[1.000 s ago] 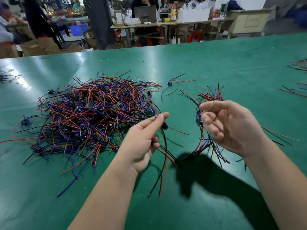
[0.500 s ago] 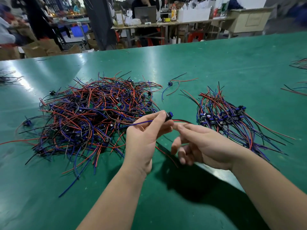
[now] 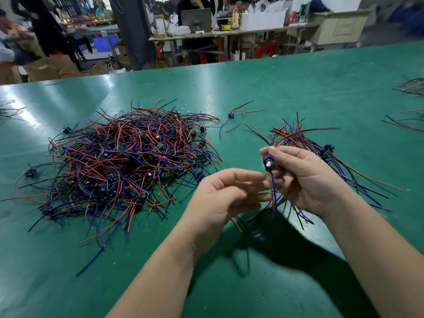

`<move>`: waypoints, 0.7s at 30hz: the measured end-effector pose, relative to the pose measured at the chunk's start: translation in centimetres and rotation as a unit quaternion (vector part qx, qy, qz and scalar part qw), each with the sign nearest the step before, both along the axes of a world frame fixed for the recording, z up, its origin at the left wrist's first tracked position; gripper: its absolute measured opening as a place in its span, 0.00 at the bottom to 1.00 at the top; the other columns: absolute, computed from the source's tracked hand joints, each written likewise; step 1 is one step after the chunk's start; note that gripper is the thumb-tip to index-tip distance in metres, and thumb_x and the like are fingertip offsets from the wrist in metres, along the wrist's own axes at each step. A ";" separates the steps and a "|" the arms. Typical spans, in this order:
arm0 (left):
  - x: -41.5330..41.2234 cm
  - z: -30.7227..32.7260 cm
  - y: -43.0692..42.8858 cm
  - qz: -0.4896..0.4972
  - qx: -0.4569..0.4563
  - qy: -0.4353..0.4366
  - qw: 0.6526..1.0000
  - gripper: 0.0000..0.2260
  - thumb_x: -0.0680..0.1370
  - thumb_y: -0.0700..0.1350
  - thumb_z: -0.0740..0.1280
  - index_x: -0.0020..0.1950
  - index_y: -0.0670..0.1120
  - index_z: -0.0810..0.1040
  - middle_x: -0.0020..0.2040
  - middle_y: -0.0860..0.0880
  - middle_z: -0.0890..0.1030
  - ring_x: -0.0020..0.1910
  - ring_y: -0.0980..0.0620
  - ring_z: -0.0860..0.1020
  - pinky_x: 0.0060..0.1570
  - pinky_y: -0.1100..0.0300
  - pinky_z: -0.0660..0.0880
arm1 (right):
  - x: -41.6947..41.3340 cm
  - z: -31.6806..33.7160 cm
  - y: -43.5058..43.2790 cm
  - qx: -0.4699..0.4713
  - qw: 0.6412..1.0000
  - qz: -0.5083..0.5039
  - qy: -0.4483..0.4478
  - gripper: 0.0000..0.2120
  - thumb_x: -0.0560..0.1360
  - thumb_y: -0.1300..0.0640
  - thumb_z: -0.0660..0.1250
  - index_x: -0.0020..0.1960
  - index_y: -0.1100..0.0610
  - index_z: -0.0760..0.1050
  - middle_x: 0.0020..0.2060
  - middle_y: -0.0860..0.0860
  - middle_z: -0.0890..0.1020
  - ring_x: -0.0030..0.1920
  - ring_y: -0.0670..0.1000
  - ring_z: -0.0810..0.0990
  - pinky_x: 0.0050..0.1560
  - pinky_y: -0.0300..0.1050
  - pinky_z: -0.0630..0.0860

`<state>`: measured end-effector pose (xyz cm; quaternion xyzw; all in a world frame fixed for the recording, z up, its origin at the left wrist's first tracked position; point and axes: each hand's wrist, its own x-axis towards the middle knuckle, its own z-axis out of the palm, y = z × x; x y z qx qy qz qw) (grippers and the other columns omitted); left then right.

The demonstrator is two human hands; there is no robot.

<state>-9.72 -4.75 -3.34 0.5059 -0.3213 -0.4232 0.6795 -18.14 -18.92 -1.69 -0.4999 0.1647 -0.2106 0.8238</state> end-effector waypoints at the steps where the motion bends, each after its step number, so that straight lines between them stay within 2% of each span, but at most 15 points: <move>1: 0.1 -0.1 -0.2 0.005 0.010 0.034 0.999 0.11 0.75 0.35 0.62 0.45 0.45 0.83 0.43 0.43 0.85 0.39 0.48 0.84 0.41 0.57 0.80 | -0.1 0.0 0.0 -0.011 1.000 0.008 0.007 0.07 0.65 0.58 0.67 0.34 0.58 0.84 0.26 0.50 0.79 0.23 0.41 0.72 0.23 0.30 0.69; 2: 0.0 0.1 -0.2 0.015 0.024 0.056 0.998 0.03 0.73 0.41 0.68 0.44 0.45 0.81 0.42 0.42 0.85 0.36 0.47 0.84 0.37 0.58 0.81 | -0.2 -0.1 0.0 -0.028 0.999 0.018 0.017 0.07 0.65 0.58 0.68 0.34 0.58 0.84 0.26 0.50 0.79 0.23 0.41 0.73 0.23 0.30 0.70; 4: -0.3 -0.2 -0.3 0.042 0.045 0.044 0.997 0.09 0.67 0.49 0.76 0.41 0.45 0.82 0.39 0.43 0.85 0.34 0.48 0.84 0.31 0.61 0.79 | -0.2 -0.4 0.2 -0.077 0.995 0.039 0.043 0.06 0.63 0.56 0.70 0.35 0.57 0.84 0.28 0.51 0.81 0.25 0.43 0.74 0.27 0.30 0.72; 7: -0.9 -0.8 -0.6 0.090 0.059 0.034 0.994 0.07 0.67 0.46 0.74 0.38 0.43 0.80 0.35 0.43 0.84 0.31 0.50 0.83 0.30 0.62 0.78 | 0.2 -1.0 0.5 -0.118 0.991 0.007 0.068 0.07 0.62 0.56 0.72 0.35 0.59 0.84 0.30 0.51 0.81 0.28 0.45 0.74 0.29 0.33 0.70; 10: -1.3 -1.0 -0.7 0.103 0.090 0.069 0.988 0.08 0.73 0.41 0.71 0.33 0.42 0.79 0.33 0.42 0.83 0.27 0.51 0.81 0.28 0.62 0.77 | 0.5 -0.9 -0.3 -0.084 0.991 -0.086 0.061 0.04 0.67 0.59 0.69 0.38 0.60 0.81 0.27 0.50 0.80 0.27 0.44 0.75 0.26 0.32 0.69; 13: -1.5 -0.9 -0.8 0.097 0.100 0.073 0.988 0.09 0.67 0.47 0.75 0.32 0.44 0.80 0.35 0.42 0.83 0.28 0.49 0.81 0.27 0.62 0.77 | 0.3 -0.7 -1.1 -0.048 0.992 -0.099 0.059 0.04 0.71 0.61 0.68 0.40 0.62 0.79 0.27 0.51 0.80 0.25 0.43 0.76 0.24 0.31 0.70; 15: -1.6 -0.8 -0.9 0.108 0.099 0.061 0.987 0.15 0.59 0.54 0.76 0.36 0.44 0.81 0.37 0.44 0.84 0.30 0.48 0.82 0.28 0.62 0.78 | 0.1 -0.9 -0.8 -0.076 0.993 -0.056 0.076 0.06 0.69 0.61 0.69 0.41 0.65 0.79 0.28 0.52 0.80 0.25 0.43 0.76 0.24 0.31 0.71; 18: -1.4 -0.9 -1.0 0.148 0.068 0.074 0.984 0.12 0.63 0.49 0.74 0.40 0.42 0.81 0.35 0.46 0.84 0.29 0.50 0.82 0.27 0.64 0.77 | 0.1 -1.2 0.1 -0.128 0.986 0.022 0.102 0.13 0.65 0.58 0.71 0.42 0.68 0.79 0.29 0.53 0.79 0.26 0.44 0.76 0.26 0.31 0.70; 21: -1.0 -0.7 -0.9 0.145 0.069 0.072 0.984 0.06 0.67 0.42 0.72 0.41 0.40 0.80 0.32 0.45 0.83 0.28 0.51 0.81 0.26 0.65 0.75 | 0.2 -1.0 0.3 -0.148 0.984 0.014 0.103 0.17 0.62 0.54 0.71 0.42 0.68 0.80 0.29 0.52 0.80 0.28 0.45 0.76 0.29 0.32 0.70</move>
